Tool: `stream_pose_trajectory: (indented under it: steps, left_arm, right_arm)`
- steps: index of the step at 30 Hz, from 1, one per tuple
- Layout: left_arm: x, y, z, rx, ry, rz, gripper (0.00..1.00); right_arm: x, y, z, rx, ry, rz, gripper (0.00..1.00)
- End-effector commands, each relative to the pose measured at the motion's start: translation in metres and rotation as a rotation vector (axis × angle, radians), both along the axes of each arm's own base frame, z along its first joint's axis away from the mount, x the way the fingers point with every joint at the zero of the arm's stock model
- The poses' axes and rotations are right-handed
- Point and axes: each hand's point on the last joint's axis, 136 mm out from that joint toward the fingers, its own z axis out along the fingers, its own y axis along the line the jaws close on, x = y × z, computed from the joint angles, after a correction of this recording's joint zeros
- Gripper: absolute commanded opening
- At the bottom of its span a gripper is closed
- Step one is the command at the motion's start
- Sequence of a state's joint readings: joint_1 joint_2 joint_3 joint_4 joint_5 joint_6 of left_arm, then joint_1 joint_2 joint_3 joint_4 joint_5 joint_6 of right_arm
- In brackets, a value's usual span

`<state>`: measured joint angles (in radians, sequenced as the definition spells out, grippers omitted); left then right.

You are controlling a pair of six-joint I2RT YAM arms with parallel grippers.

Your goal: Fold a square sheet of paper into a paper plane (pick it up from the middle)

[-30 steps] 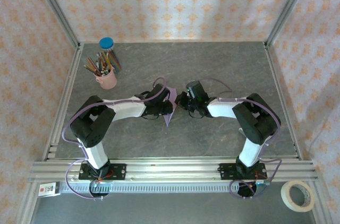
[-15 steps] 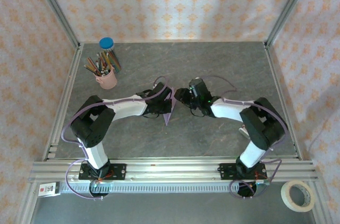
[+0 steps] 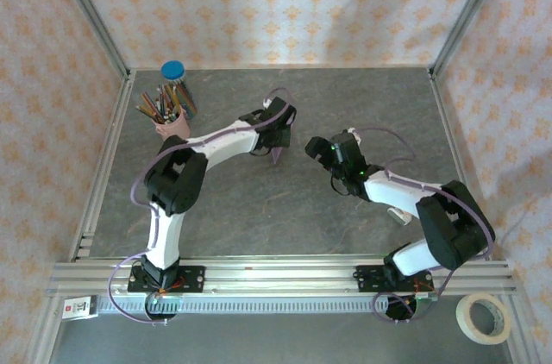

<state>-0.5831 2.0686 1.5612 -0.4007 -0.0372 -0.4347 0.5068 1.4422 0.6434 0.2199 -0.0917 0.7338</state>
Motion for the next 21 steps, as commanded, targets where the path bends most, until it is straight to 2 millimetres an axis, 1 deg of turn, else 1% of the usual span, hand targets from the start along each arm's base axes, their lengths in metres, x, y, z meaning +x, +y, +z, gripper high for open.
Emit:
stream_pose_trajectory:
  steps: [1, 4, 7, 10, 14, 17, 21]
  left_arm:
    - [0.022, 0.018, -0.009, 0.075, 0.033, 0.026, 0.05]
    - [0.041, 0.019, -0.014, 0.079, 0.028, 0.046, 0.05]
    - [0.051, 0.024, -0.029, 0.084, 0.058, 0.066, 0.06]
    - [0.054, 0.027, -0.039, 0.105, 0.077, 0.072, 0.07]
    - [0.053, 0.029, -0.048, 0.119, 0.098, 0.072, 0.12]
    - [0.05, 0.03, -0.055, 0.123, 0.114, 0.07, 0.18]
    - [0.051, 0.03, -0.054, 0.125, 0.111, 0.069, 0.28]
  right_arm:
    - [0.004, -0.012, 0.011, -0.046, -0.056, -0.031, 0.95]
    - [0.002, -0.013, 0.009, -0.053, -0.054, -0.028, 0.96]
    - [-0.001, -0.013, 0.007, -0.05, -0.052, -0.022, 0.96]
    - [-0.002, -0.012, 0.006, -0.045, -0.048, -0.012, 0.96]
    - [-0.003, -0.012, 0.007, -0.045, -0.044, -0.01, 0.95]
    - [-0.004, -0.013, 0.008, -0.046, -0.047, -0.013, 0.95]
    - [-0.005, -0.013, 0.008, -0.042, -0.044, -0.012, 0.95]
